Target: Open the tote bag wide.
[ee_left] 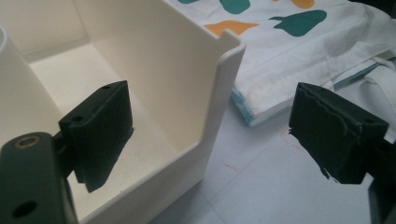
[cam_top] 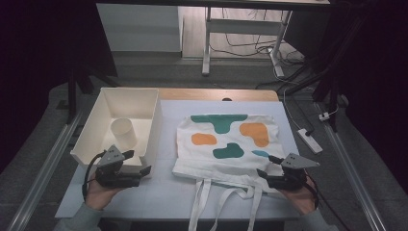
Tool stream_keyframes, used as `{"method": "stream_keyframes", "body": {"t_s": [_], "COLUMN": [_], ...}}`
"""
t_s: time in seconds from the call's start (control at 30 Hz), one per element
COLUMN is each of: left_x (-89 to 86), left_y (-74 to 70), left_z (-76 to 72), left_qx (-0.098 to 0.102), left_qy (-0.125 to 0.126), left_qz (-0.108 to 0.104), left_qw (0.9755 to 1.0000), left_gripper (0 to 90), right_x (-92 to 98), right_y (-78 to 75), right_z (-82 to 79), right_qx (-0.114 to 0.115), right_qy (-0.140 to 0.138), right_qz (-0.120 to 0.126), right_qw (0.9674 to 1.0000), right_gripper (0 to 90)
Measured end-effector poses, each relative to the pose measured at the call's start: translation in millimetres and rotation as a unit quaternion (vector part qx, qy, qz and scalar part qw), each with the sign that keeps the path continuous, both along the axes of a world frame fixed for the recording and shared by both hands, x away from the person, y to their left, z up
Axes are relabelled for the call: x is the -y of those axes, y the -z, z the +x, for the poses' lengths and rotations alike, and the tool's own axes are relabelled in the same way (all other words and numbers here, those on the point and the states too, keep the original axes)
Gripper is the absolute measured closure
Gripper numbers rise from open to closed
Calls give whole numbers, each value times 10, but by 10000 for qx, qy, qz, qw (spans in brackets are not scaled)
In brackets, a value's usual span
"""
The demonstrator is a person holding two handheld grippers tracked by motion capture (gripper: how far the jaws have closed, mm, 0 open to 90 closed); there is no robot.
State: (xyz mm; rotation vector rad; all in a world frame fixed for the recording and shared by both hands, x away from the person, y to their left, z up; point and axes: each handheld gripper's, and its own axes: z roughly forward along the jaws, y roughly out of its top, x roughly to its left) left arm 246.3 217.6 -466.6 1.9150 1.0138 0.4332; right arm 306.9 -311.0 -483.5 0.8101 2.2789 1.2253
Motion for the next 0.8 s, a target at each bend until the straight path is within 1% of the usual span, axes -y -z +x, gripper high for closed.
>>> {"method": "stream_keyframes", "body": {"t_s": [0.03, 0.07, 0.1, 0.13, 0.17, 0.3, 0.33, 0.43, 0.5, 0.53, 0.57, 0.6, 0.63, 0.67, 0.7, 0.73, 0.8], "left_x": [3, 16, 16, 34, 34, 110, 140, 251, 316, 345, 377, 377, 387, 370, 357, 357, 360], "left_y": [-18, -62, -62, -118, -118, -231, -251, -289, -313, -327, -359, -359, -380, -433, -457, -457, -484], "left_z": [-9, -32, -32, -61, -61, -118, -126, -127, -124, -123, -120, -120, -135, -163, -167, -167, -171], "left_qx": [23, 91, 91, 168, 168, 308, 334, 367, 393, 427, 460, 460, 560, 703, 692, 692, 673], "left_qy": [12, 29, 29, 71, 71, 211, 243, 334, 436, 409, 489, 489, 393, 312, 349, 349, 410], "left_qz": [-5, -17, -17, -27, -27, -84, -72, 78, 110, 154, 95, 95, 100, 36, -55, -55, -165], "left_qw": [10000, 10000, 10000, 9998, 9998, 9993, 9991, 9987, 9982, 9981, 9977, 9977, 9976, 9970, 9970, 9970, 9968], "left_gripper": [140, 141, 142, 143, 144, 149, 150, 151, 141, 141, 154, 155, 161, 167, 169, 169, 169], "right_x": [2, 4, 4, 10, 10, 9, 7, 0, -10, -10, -16, -17, -18, -17, -14, -11, -8], "right_y": [0, 2, 2, 3, 3, 1, 1, 7, 13, 13, 16, 18, 20, 23, 25, 25, 28], "right_z": [0, 1, 1, 1, 1, -2, -1, 1, 1, 1, 1, 2, 3, 3, 3, 4, 11], "right_qx": [-5, -5, -5, -8, -8, 4, 2, -12, -30, -30, -26, -32, -43, -45, -41, -46, -55], "right_qy": [2, 6, 6, 14, 14, 4, -7, -17, -30, -30, -40, -46, -42, -43, -50, -47, -32], "right_qz": [1, 3, 3, -2, -2, 24, 14, 23, 27, 27, 17, 16, 8, 3, -5, 2, 30], "right_qw": [10000, 10000, 10000, 10000, 10000, 10000, 10000, 10000, 10000, 10000, 10000, 10000, 10000, 10000, 10000, 10000, 10000], "right_gripper": [298, 298, 298, 299, 299, 299, 300, 300, 301, 301, 301, 301, 301, 301, 301, 302, 302]}}
